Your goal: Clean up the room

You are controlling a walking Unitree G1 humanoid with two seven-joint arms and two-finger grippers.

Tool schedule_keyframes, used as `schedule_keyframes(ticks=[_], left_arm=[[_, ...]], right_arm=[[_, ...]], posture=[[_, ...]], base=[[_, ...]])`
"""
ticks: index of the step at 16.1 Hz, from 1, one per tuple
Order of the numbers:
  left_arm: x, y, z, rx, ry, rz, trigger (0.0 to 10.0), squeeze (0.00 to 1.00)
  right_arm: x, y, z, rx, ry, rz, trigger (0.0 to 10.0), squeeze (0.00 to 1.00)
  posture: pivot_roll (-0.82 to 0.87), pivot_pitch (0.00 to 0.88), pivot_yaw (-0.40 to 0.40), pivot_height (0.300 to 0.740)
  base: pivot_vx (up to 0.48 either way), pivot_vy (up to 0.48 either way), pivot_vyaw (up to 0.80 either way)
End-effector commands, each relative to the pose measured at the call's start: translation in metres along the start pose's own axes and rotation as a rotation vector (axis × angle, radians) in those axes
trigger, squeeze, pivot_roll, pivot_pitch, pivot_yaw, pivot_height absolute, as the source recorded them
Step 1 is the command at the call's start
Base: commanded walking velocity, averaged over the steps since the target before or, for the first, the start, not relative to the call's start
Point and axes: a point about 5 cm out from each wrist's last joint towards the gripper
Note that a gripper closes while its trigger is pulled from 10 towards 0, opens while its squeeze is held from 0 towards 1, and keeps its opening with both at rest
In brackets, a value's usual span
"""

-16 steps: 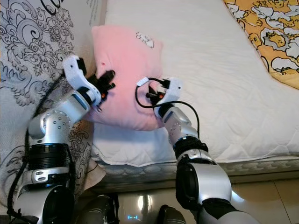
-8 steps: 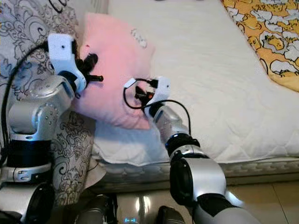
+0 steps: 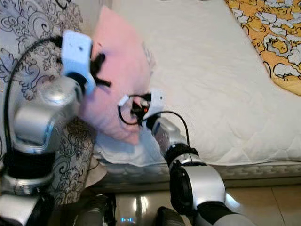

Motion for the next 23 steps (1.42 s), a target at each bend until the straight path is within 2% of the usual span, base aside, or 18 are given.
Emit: schedule_keyframes(ticks=[1,3,4,5,6,8,10,11,12,15,18,20,21,22,23], left_arm=[[-0.009,-0.012,0.011,-0.004,-0.059,-0.019,0.0,0.00],[-0.014,-0.015,0.002,-0.069,-0.040,0.031,0.0,0.00],[-0.016,-0.009,0.001,-0.087,-0.066,0.102,0.0,0.00],[-0.017,-0.006,0.001,-0.087,-0.072,0.118,0.0,0.00],[-0.018,0.004,0.002,-0.085,-0.097,0.187,0.0,0.00],[-0.023,0.014,-0.002,-0.054,-0.117,0.239,0.0,0.00],[-0.032,0.035,-0.025,-0.017,-0.083,0.351,0.0,0.00],[-0.034,0.039,-0.029,-0.006,-0.082,0.372,0.0,0.00],[-0.039,0.049,-0.038,0.016,-0.081,0.437,0.0,0.00],[-0.041,0.047,-0.050,0.040,-0.063,0.443,0.0,0.00],[-0.032,0.045,-0.044,0.067,-0.081,0.393,0.0,0.00],[-0.028,0.041,-0.045,0.051,-0.071,0.363,0.0,0.00],[-0.026,0.036,-0.046,0.046,-0.062,0.326,4.4,0.00],[-0.025,0.032,-0.046,0.047,-0.065,0.307,10.0,0.00],[-0.023,0.030,-0.045,0.053,-0.068,0.293,10.0,0.00]], right_arm=[[-0.007,-0.006,-0.012,-0.014,0.057,-0.014,0.0,0.00],[-0.009,-0.010,-0.015,-0.036,0.085,-0.008,0.0,0.00],[-0.009,-0.012,-0.009,-0.083,0.084,0.003,0.0,0.00],[-0.008,-0.012,-0.007,-0.092,0.081,0.008,0.0,0.00],[-0.008,-0.014,0.000,-0.109,0.067,0.014,0.0,0.00],[-0.007,-0.019,0.009,-0.129,0.052,0.008,0.0,0.00],[-0.008,-0.023,0.018,-0.151,0.034,0.015,0.0,0.00],[-0.008,-0.024,0.019,-0.158,0.033,0.018,0.0,0.00],[-0.009,-0.025,0.021,-0.202,0.045,0.037,0.0,0.00],[-0.011,-0.030,0.022,-0.216,0.056,0.018,0.0,0.00],[-0.013,-0.029,0.011,-0.209,0.080,-0.009,0.0,0.00],[-0.015,-0.030,0.001,-0.247,0.127,-0.030,0.0,0.00],[-0.017,-0.032,-0.002,-0.262,0.152,-0.056,1.5,0.00],[-0.017,-0.034,-0.002,-0.269,0.157,-0.075,10.0,0.00],[-0.018,-0.035,-0.001,-0.272,0.152,-0.085,10.0,0.00]], posture=[[0.21,0.203,-0.071,0.740],[0.21,0.206,-0.072,0.740],[0.21,0.205,-0.074,0.740],[0.21,0.204,-0.074,0.740],[0.20,0.201,-0.076,0.740],[0.20,0.197,-0.078,0.740],[0.19,0.188,-0.080,0.740],[0.19,0.188,-0.080,0.740],[0.18,0.185,-0.083,0.740],[0.18,0.184,-0.087,0.740],[0.18,0.184,-0.084,0.740],[0.18,0.184,-0.080,0.740],[0.17,0.184,-0.078,0.740],[0.17,0.184,-0.077,0.740],[0.17,0.182,-0.076,0.740]], base=[[0.000,0.000,0.00],[0.000,0.000,0.00],[0.000,0.000,0.00],[0.000,0.000,0.00],[0.000,0.000,0.00],[0.000,0.000,0.00],[0.000,0.000,0.00],[0.000,0.000,0.00],[0.000,0.000,0.00],[0.000,0.000,0.00],[0.000,0.000,0.00],[0.000,0.000,0.00],[0.000,0.000,0.00],[0.000,0.000,0.00],[0.000,0.000,0.00]])
Point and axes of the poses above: a point about 5 cm out from each wrist's last joint towards the gripper, its own x axis pointing out of the wrist towards the gripper, its own z axis along the axis of the wrist's last joint, y = z × x, and after that the axes turned 15 degrees about -x, right-handed
